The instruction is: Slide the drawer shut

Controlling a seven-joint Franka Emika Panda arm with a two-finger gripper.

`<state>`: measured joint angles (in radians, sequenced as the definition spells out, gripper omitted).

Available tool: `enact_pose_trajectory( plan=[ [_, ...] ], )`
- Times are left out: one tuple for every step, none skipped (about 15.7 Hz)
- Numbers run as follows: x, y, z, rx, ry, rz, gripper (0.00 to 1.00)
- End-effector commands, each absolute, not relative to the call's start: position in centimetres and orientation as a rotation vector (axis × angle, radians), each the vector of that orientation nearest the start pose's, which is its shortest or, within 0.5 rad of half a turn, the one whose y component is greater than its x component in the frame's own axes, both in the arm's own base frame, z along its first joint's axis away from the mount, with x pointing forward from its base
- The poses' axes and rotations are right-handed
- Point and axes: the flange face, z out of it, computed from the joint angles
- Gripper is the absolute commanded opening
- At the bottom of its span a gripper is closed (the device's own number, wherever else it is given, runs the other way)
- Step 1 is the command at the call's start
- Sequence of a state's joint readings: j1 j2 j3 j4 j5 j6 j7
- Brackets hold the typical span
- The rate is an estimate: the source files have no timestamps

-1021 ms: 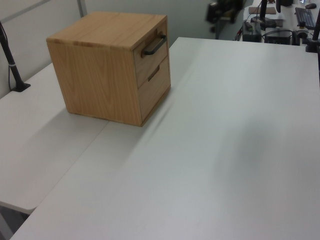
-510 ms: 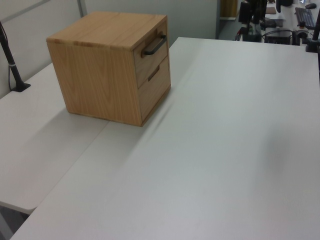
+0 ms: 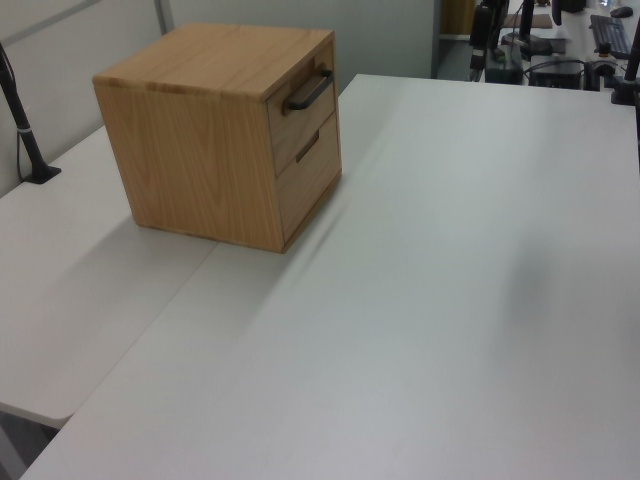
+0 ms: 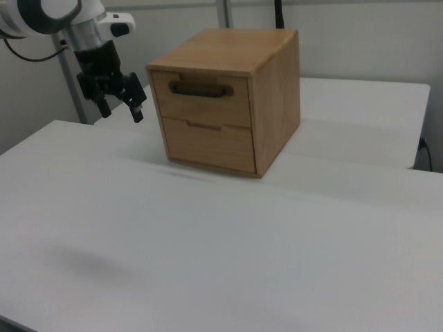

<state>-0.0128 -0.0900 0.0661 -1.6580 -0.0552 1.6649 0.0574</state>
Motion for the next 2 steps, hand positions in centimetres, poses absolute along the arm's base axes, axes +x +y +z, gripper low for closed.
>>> enact_pose_trajectory(
  plan=[
    [53.39,2.48,64.13,-3.17,-0.03,-0.185,1.0],
    [53.44,2.48,64.05,-3.17,-0.032,-0.182,1.0]
  ],
)
